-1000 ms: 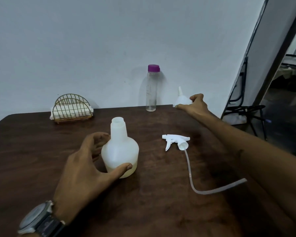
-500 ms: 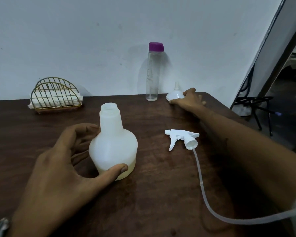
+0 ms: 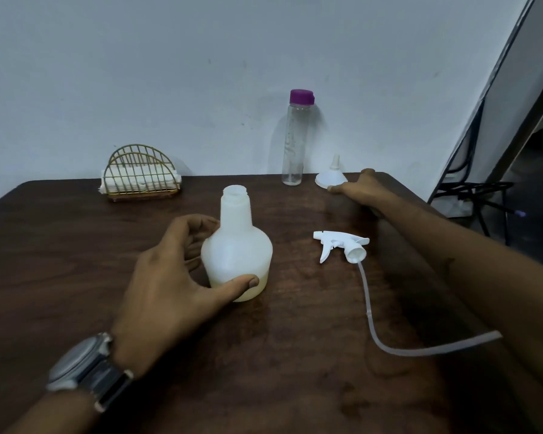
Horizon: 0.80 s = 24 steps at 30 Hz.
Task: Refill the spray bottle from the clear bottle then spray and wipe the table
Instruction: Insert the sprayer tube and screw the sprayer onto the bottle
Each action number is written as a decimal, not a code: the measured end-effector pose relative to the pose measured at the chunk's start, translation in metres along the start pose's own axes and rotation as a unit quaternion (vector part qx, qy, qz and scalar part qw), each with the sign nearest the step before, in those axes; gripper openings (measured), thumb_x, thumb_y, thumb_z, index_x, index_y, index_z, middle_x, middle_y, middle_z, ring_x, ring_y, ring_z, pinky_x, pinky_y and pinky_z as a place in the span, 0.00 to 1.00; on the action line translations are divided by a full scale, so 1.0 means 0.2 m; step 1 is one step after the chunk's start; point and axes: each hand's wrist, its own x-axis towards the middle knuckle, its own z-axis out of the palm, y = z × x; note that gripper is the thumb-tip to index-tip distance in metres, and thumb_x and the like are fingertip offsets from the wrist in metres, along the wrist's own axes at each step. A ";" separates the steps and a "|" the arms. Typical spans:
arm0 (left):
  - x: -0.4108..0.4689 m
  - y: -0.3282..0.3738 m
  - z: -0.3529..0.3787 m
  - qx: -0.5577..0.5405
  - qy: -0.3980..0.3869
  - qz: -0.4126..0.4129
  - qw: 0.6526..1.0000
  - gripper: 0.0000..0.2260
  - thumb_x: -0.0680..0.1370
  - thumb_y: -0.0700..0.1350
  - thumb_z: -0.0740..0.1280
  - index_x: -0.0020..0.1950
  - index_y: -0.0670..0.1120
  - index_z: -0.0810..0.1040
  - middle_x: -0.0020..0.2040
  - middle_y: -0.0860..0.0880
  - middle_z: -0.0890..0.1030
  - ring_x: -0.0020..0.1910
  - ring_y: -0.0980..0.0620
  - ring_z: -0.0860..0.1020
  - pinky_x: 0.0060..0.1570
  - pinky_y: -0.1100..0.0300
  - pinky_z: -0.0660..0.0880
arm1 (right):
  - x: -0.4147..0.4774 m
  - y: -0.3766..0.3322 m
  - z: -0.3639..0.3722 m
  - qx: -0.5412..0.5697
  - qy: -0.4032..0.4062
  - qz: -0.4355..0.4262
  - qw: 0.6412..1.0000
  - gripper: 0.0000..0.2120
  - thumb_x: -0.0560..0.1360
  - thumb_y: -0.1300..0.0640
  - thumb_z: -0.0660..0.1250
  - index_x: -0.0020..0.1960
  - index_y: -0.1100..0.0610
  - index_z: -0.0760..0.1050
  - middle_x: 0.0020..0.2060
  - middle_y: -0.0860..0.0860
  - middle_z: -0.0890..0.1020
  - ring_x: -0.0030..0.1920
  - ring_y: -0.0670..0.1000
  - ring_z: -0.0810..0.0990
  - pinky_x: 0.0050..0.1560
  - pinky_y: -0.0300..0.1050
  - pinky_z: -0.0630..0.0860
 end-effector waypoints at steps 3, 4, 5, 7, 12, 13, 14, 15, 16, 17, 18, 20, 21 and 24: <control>0.00 0.00 -0.01 0.001 0.001 -0.002 1.000 0.38 0.59 0.61 0.83 0.64 0.59 0.70 0.62 0.62 0.78 0.58 0.62 0.78 0.56 0.64 0.76 | -0.13 0.00 -0.04 0.024 -0.025 0.006 0.999 0.34 0.75 0.45 0.75 0.71 0.63 0.68 0.60 0.56 0.76 0.53 0.53 0.76 0.50 0.47 0.73; -0.01 0.00 -0.01 0.000 0.002 -0.002 1.000 0.38 0.59 0.61 0.83 0.64 0.59 0.70 0.61 0.62 0.78 0.58 0.62 0.78 0.55 0.66 0.76 | -0.18 -0.01 -0.06 0.013 -0.034 0.008 0.999 0.30 0.76 0.44 0.74 0.67 0.62 0.72 0.57 0.56 0.77 0.47 0.52 0.76 0.45 0.46 0.73; 0.00 0.00 0.00 -0.001 0.002 -0.001 1.000 0.38 0.60 0.61 0.83 0.64 0.58 0.71 0.61 0.61 0.78 0.58 0.62 0.78 0.54 0.69 0.75 | -0.23 0.00 -0.08 -0.008 -0.045 0.006 0.999 0.25 0.76 0.43 0.73 0.62 0.61 0.75 0.53 0.56 0.78 0.43 0.51 0.75 0.41 0.46 0.72; -0.01 0.01 -0.01 0.002 0.001 0.000 1.000 0.37 0.60 0.61 0.82 0.65 0.57 0.71 0.61 0.60 0.78 0.57 0.61 0.78 0.52 0.70 0.74 | -0.37 -0.01 -0.11 -0.062 -0.091 -0.015 0.994 0.20 0.77 0.41 0.70 0.51 0.59 0.78 0.42 0.55 0.76 0.39 0.52 0.74 0.37 0.44 0.71; -0.01 0.03 -0.02 0.009 0.000 0.007 1.000 0.40 0.60 0.62 0.82 0.66 0.55 0.69 0.64 0.57 0.78 0.61 0.56 0.79 0.60 0.53 0.79 | -0.66 0.00 -0.14 -0.193 -0.191 -0.059 0.961 0.22 0.77 0.43 0.72 0.52 0.63 0.83 0.39 0.54 0.78 0.36 0.52 0.76 0.28 0.38 0.73; -0.03 0.03 -0.03 0.003 -0.003 0.008 1.000 0.41 0.59 0.61 0.82 0.67 0.55 0.69 0.63 0.57 0.79 0.61 0.56 0.79 0.60 0.52 0.79 | -0.69 0.00 -0.15 -0.216 -0.190 -0.062 0.956 0.20 0.77 0.45 0.73 0.54 0.63 0.83 0.39 0.54 0.79 0.34 0.52 0.75 0.27 0.37 0.73; -0.04 0.04 -0.04 -0.003 -0.007 0.009 1.000 0.42 0.59 0.61 0.83 0.67 0.55 0.68 0.63 0.57 0.79 0.61 0.56 0.79 0.59 0.52 0.79 | -0.72 -0.01 -0.16 -0.230 -0.191 -0.060 0.953 0.19 0.77 0.46 0.73 0.55 0.62 0.83 0.39 0.54 0.79 0.33 0.51 0.75 0.27 0.37 0.74; -0.06 0.04 -0.05 -0.006 -0.013 0.008 1.000 0.42 0.58 0.61 0.83 0.67 0.56 0.68 0.63 0.57 0.78 0.60 0.57 0.79 0.59 0.53 0.79 | -0.74 -0.01 -0.17 -0.233 -0.193 -0.053 0.952 0.19 0.77 0.46 0.74 0.54 0.62 0.83 0.39 0.54 0.79 0.34 0.51 0.76 0.28 0.38 0.75; -0.08 0.05 -0.07 -0.008 -0.019 0.007 1.000 0.43 0.58 0.61 0.83 0.67 0.56 0.67 0.63 0.58 0.78 0.61 0.57 0.79 0.59 0.54 0.79 | -0.76 -0.01 -0.18 -0.234 -0.194 -0.048 0.952 0.19 0.76 0.46 0.74 0.54 0.63 0.83 0.39 0.54 0.79 0.34 0.51 0.76 0.29 0.39 0.77; -0.10 0.06 -0.08 -0.009 -0.023 0.006 1.000 0.43 0.58 0.61 0.83 0.68 0.55 0.67 0.62 0.58 0.78 0.61 0.57 0.78 0.59 0.55 0.78 | -0.79 -0.02 -0.19 -0.232 -0.195 -0.044 0.952 0.21 0.76 0.46 0.75 0.53 0.65 0.83 0.38 0.54 0.78 0.35 0.51 0.77 0.30 0.40 0.78; -0.13 0.07 -0.09 -0.009 -0.025 0.004 1.000 0.43 0.58 0.61 0.83 0.68 0.55 0.67 0.62 0.58 0.77 0.60 0.57 0.78 0.59 0.56 0.78 | -0.81 -0.02 -0.20 -0.230 -0.195 -0.040 0.953 0.22 0.76 0.45 0.75 0.53 0.66 0.82 0.39 0.55 0.78 0.36 0.52 0.77 0.30 0.40 0.78; -0.18 0.08 -0.11 -0.012 -0.025 0.004 1.000 0.43 0.58 0.60 0.83 0.68 0.55 0.68 0.62 0.58 0.77 0.60 0.57 0.78 0.58 0.57 0.78 | -0.86 -0.03 -0.20 -0.220 -0.190 -0.030 0.956 0.25 0.76 0.46 0.76 0.55 0.69 0.81 0.40 0.56 0.78 0.36 0.54 0.79 0.32 0.43 0.80; -0.21 0.09 -0.12 -0.015 -0.022 0.004 1.000 0.43 0.58 0.60 0.83 0.67 0.55 0.68 0.62 0.58 0.78 0.60 0.57 0.78 0.58 0.57 0.78 | -0.88 -0.03 -0.21 -0.217 -0.189 -0.025 0.958 0.25 0.75 0.46 0.76 0.55 0.69 0.80 0.40 0.57 0.78 0.36 0.54 0.79 0.34 0.45 0.83; -0.27 0.10 -0.14 -0.017 -0.010 0.000 1.000 0.42 0.58 0.60 0.83 0.67 0.55 0.69 0.61 0.58 0.78 0.59 0.58 0.78 0.58 0.58 0.78 | -0.92 -0.02 -0.20 -0.188 -0.179 -0.003 0.966 0.24 0.73 0.49 0.79 0.53 0.69 0.80 0.42 0.58 0.79 0.38 0.56 0.80 0.45 0.53 0.85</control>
